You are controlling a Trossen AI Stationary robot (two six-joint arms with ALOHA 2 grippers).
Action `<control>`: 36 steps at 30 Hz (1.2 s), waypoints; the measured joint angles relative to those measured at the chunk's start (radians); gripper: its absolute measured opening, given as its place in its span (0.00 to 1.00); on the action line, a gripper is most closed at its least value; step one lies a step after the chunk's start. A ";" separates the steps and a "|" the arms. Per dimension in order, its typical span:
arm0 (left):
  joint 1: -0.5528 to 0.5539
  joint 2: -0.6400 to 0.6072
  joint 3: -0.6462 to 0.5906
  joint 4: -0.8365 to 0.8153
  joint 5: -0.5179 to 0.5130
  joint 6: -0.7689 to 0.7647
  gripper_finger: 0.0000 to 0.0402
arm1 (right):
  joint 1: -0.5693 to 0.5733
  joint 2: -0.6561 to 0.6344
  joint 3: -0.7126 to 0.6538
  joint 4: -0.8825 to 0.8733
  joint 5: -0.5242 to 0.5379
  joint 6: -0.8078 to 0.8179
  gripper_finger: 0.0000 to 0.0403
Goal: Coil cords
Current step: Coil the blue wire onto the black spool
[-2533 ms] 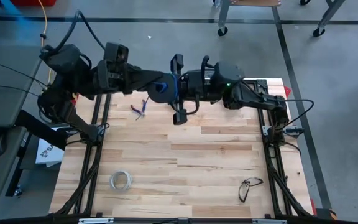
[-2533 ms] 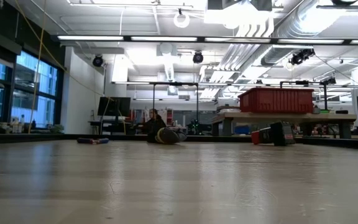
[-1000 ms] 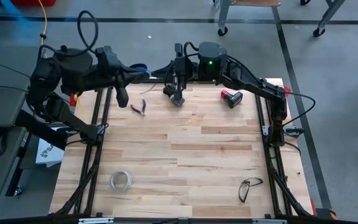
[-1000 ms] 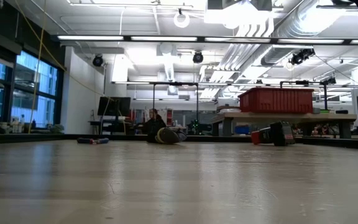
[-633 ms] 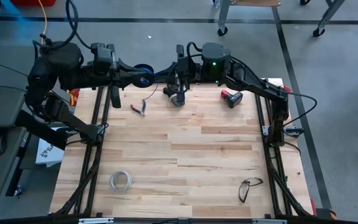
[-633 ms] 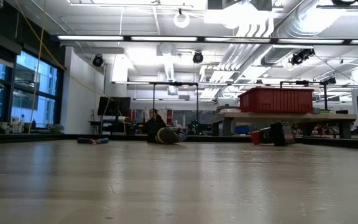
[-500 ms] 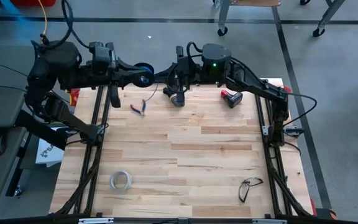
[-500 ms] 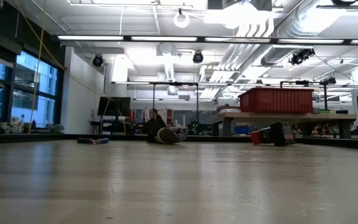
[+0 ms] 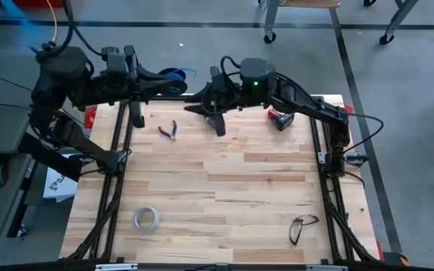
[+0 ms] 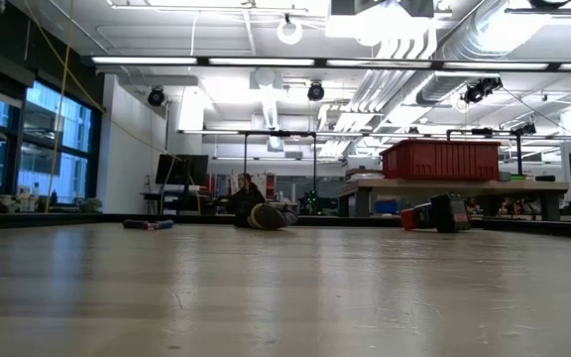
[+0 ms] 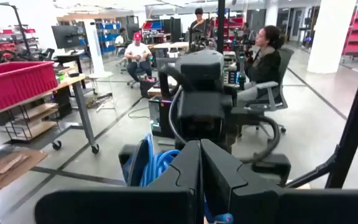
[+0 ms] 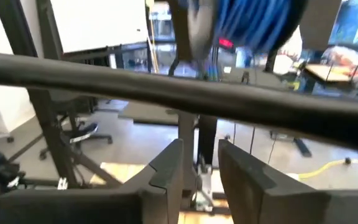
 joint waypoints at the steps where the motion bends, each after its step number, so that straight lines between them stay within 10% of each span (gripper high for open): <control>1: 0.000 0.000 0.000 -0.003 0.001 0.009 0.01 | 0.004 0.001 0.000 -0.011 0.000 0.001 0.23; 16: -0.001 -0.033 0.000 -0.053 0.169 0.072 0.01 | -0.013 -0.063 0.000 -0.118 0.103 0.063 0.24; 36: 0.000 -0.023 0.000 0.002 0.268 0.010 0.01 | -0.036 -0.063 0.000 0.001 -0.068 0.089 0.24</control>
